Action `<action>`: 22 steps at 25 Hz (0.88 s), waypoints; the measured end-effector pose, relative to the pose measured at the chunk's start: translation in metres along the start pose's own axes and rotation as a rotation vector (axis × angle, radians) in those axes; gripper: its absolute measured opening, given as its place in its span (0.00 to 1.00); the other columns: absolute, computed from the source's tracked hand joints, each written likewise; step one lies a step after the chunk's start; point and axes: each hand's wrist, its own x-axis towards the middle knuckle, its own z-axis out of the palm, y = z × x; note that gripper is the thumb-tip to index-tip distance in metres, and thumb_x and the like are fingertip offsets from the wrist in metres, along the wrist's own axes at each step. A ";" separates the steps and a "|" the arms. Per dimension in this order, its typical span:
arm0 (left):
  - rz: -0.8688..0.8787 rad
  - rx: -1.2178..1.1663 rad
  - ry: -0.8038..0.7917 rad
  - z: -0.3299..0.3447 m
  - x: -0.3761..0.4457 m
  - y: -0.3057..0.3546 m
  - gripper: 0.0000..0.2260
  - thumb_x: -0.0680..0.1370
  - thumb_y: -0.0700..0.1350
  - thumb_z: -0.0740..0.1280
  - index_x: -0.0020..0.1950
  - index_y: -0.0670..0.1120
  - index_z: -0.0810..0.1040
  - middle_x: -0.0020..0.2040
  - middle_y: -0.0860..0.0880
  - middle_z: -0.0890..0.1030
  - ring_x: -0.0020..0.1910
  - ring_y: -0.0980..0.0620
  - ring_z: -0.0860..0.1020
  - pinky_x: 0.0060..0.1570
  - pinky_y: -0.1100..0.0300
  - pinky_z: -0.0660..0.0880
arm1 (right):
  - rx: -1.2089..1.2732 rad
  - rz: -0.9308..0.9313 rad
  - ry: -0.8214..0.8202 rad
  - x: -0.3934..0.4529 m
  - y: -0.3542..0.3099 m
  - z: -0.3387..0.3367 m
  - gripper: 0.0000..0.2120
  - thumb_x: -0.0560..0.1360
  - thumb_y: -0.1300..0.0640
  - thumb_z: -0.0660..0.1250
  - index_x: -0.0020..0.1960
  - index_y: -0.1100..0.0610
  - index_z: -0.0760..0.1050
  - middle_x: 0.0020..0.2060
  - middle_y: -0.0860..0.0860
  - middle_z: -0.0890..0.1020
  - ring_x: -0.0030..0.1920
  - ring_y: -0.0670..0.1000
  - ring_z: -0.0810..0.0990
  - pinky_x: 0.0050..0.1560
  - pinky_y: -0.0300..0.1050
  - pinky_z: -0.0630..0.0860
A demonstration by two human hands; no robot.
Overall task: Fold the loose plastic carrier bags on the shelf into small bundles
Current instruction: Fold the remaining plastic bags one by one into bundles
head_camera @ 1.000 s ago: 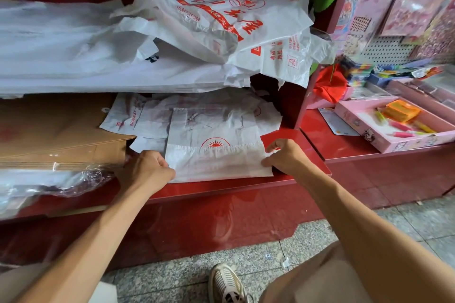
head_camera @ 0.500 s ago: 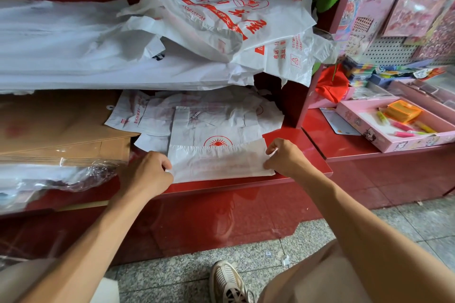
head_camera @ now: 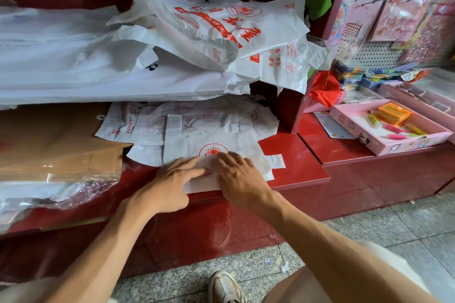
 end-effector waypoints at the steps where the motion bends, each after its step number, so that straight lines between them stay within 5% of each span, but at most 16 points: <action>1: -0.009 -0.027 0.009 -0.001 0.002 -0.002 0.35 0.71 0.34 0.60 0.77 0.55 0.62 0.78 0.57 0.55 0.78 0.54 0.51 0.76 0.57 0.49 | 0.025 0.020 -0.046 0.002 0.000 0.003 0.24 0.80 0.54 0.56 0.75 0.54 0.61 0.75 0.52 0.63 0.74 0.56 0.59 0.72 0.54 0.58; 3: -0.062 -0.145 0.073 -0.002 0.006 -0.008 0.30 0.70 0.42 0.61 0.72 0.55 0.67 0.72 0.58 0.66 0.75 0.53 0.60 0.73 0.54 0.59 | 0.044 0.090 -0.102 0.005 0.008 0.000 0.29 0.79 0.49 0.57 0.78 0.52 0.55 0.78 0.50 0.58 0.78 0.55 0.52 0.76 0.55 0.49; 6: -0.119 -0.029 0.080 -0.003 0.011 -0.019 0.27 0.74 0.59 0.61 0.72 0.57 0.65 0.72 0.59 0.66 0.71 0.53 0.63 0.67 0.50 0.63 | 0.023 0.163 -0.226 0.007 0.023 -0.010 0.36 0.78 0.38 0.57 0.80 0.49 0.46 0.79 0.46 0.51 0.79 0.53 0.44 0.77 0.58 0.41; 9: -0.136 0.087 0.015 -0.004 0.014 -0.025 0.43 0.67 0.73 0.64 0.77 0.60 0.54 0.77 0.59 0.60 0.74 0.52 0.58 0.69 0.46 0.60 | 0.008 0.162 -0.268 0.004 0.029 -0.015 0.39 0.77 0.33 0.54 0.80 0.47 0.44 0.79 0.44 0.49 0.79 0.52 0.42 0.76 0.61 0.37; 13: -0.120 0.102 -0.019 -0.002 0.014 -0.022 0.57 0.52 0.85 0.52 0.78 0.61 0.51 0.78 0.56 0.58 0.76 0.50 0.56 0.72 0.42 0.56 | -0.029 0.087 -0.129 0.000 0.031 -0.020 0.35 0.76 0.32 0.53 0.78 0.47 0.54 0.75 0.49 0.63 0.77 0.53 0.53 0.76 0.62 0.41; 18: -0.186 -0.186 0.097 0.002 0.023 -0.024 0.33 0.75 0.70 0.51 0.76 0.57 0.61 0.76 0.52 0.65 0.74 0.47 0.61 0.72 0.46 0.60 | -0.017 0.005 -0.126 -0.002 0.031 -0.015 0.39 0.66 0.29 0.42 0.72 0.40 0.67 0.70 0.46 0.68 0.71 0.50 0.62 0.74 0.55 0.54; 22: -0.161 0.029 0.093 0.006 0.018 -0.019 0.20 0.77 0.63 0.58 0.64 0.55 0.71 0.67 0.57 0.70 0.69 0.48 0.67 0.68 0.47 0.61 | -0.002 -0.043 -0.229 -0.005 0.030 -0.007 0.27 0.80 0.36 0.49 0.78 0.39 0.54 0.79 0.44 0.52 0.78 0.51 0.49 0.76 0.52 0.47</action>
